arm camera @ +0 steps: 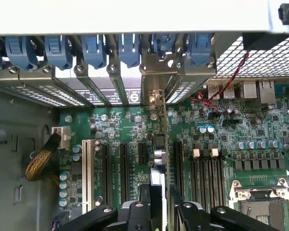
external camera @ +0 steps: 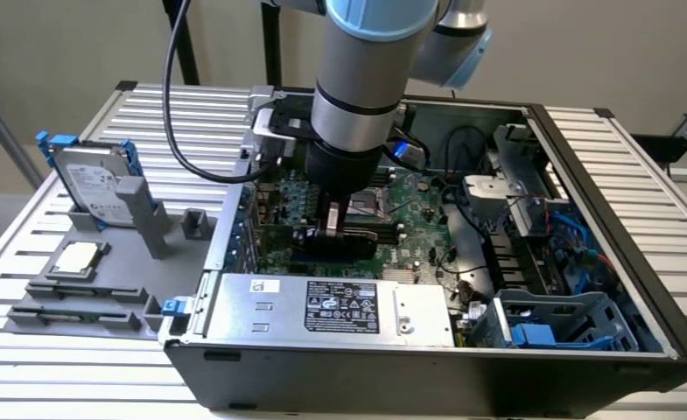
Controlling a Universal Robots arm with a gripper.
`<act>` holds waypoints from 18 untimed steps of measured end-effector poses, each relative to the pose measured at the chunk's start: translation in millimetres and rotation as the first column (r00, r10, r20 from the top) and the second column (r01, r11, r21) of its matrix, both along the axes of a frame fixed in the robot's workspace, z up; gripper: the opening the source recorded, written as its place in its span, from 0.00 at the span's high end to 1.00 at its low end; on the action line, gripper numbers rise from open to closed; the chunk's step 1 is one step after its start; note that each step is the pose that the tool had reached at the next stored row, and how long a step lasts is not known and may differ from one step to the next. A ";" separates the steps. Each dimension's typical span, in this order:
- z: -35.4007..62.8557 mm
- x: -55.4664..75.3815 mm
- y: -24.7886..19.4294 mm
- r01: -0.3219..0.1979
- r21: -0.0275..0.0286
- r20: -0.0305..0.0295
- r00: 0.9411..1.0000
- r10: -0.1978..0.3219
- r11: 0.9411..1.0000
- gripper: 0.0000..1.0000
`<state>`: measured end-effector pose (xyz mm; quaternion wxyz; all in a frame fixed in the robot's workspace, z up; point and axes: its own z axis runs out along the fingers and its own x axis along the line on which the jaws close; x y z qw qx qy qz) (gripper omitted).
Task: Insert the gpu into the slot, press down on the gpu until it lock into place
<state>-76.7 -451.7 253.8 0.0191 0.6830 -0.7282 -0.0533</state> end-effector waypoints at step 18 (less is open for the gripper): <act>1.9 -3.4 2.2 0.002 -0.001 0.000 1.000 -0.002 1.000 0.74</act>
